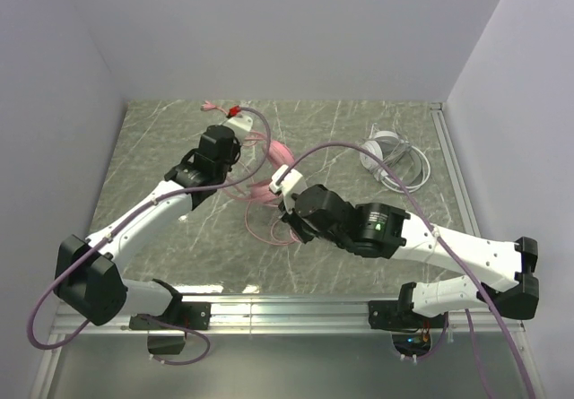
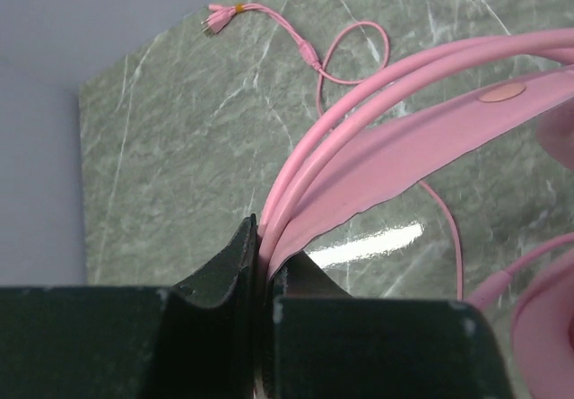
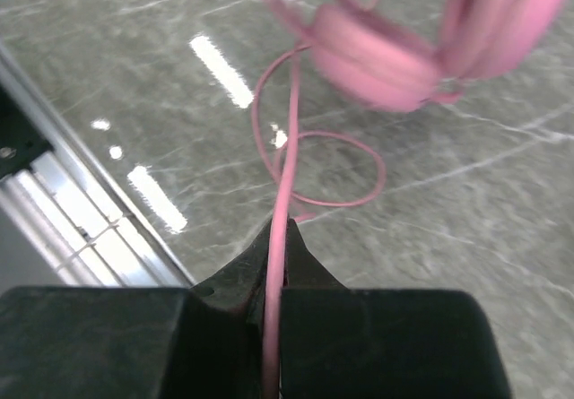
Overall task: Wrap the headphones
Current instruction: Wrap the headphone cable with the right arm
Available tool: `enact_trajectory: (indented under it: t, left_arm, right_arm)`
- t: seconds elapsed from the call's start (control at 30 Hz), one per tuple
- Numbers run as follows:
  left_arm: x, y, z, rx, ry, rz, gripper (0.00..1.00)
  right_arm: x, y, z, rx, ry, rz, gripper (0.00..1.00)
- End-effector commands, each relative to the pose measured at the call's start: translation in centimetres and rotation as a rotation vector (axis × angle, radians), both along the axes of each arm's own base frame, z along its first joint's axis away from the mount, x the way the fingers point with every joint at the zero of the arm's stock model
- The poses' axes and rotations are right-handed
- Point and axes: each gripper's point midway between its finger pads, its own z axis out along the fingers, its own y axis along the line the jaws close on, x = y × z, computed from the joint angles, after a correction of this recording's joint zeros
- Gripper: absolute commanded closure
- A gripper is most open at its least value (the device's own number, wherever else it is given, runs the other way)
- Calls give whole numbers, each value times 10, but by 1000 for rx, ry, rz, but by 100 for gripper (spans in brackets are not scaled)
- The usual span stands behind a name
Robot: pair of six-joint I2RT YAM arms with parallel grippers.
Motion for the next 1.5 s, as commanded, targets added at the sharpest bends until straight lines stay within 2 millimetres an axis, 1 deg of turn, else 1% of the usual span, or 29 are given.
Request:
enact_trajectory:
  t: [0.0,0.03,0.07,0.1,0.2,0.37,0.4,0.47,0.53,0.6,0.7,0.73,0.8,0.83,0.87,0.93,1.0,1.03,1.07,1.1,1.17,1.2,1.23,1.27,1.3,1.33,1.4,1.47]
  left_arm:
    - [4,-3,33,44,-108,-12,100]
    - [3,-2,33,53,-111,-8,100]
    - [2,1,32,72,-114,-8,100]
    - [-1,5,35,117,-127,-5,100]
    - [-5,3,32,145,-122,-19,100]
    - [-13,3,34,194,-120,-76,100]
    - [-16,-4,36,190,-121,-138,100]
    - [-25,-12,28,209,-94,-233,100]
    - [-31,-23,31,196,-110,-318,100]
    - [-34,-27,29,191,-104,-342,100]
    - [-38,-38,25,176,-82,-413,100]
    - [-41,-46,24,160,-75,-462,100]
    - [-47,-56,22,142,-67,-528,100]
    - [-50,-61,21,136,-67,-562,100]
    - [-56,-71,23,112,-70,-627,100]
    - [-61,-77,25,99,-72,-670,100]
    - [-66,-84,25,74,-70,-712,100]
    - [-68,-86,29,66,-78,-726,100]
    - [-70,-87,30,60,-80,-740,100]
    - [-75,-91,35,44,-96,-771,100]
    - [-83,-95,40,28,-108,-815,100]
    - [-88,-97,46,24,-129,-844,100]
    - [-99,-105,47,4,-132,-917,100]
    - [-105,-109,48,-4,-136,-955,100]
    - [-112,-111,54,-11,-157,-989,100]
    - [-123,-118,55,-32,-157,-1058,100]
    - [-134,-122,62,-44,-176,-1119,100]
    - [-145,-127,63,-62,-174,-1181,100]
  right_arm:
    - [15,-19,28,-31,-88,-92,100]
    - [18,-22,29,-37,-92,-111,100]
    - [22,-29,30,-55,-102,-146,100]
    - [31,-39,34,-65,-119,-207,100]
    - [36,-46,38,-61,-132,-247,100]
    - [58,-65,41,-50,-140,-338,100]
    - [62,-67,41,-50,-139,-350,100]
    - [70,-72,43,-50,-144,-369,100]
    - [75,-74,45,-46,-156,-379,100]
    - [81,-77,48,-48,-180,-397,100]
    - [91,-80,52,-48,-200,-428,100]
    - [95,-79,55,-43,-206,-432,100]
    - [102,-82,57,-39,-215,-448,100]
    - [104,-82,57,-39,-219,-446,100]
    - [109,-83,58,-41,-238,-449,100]
    - [122,-90,57,-56,-256,-478,100]
    - [128,-94,55,-56,-251,-488,100]
    - [133,-98,55,-58,-253,-500,100]
    - [136,-98,51,-59,-253,-502,100]
    - [138,-100,50,-61,-257,-509,100]
    - [145,-105,45,-71,-261,-533,100]
    - [147,-106,43,-73,-260,-537,100]
    - [148,-107,42,-74,-259,-544,100]
    - [151,-108,39,-73,-258,-551,100]
    - [152,-109,38,-74,-259,-555,100]
    - [153,-111,37,-65,-261,-567,100]
    - [156,-115,36,-54,-260,-586,100]
    - [157,-116,35,-21,-266,-596,100]
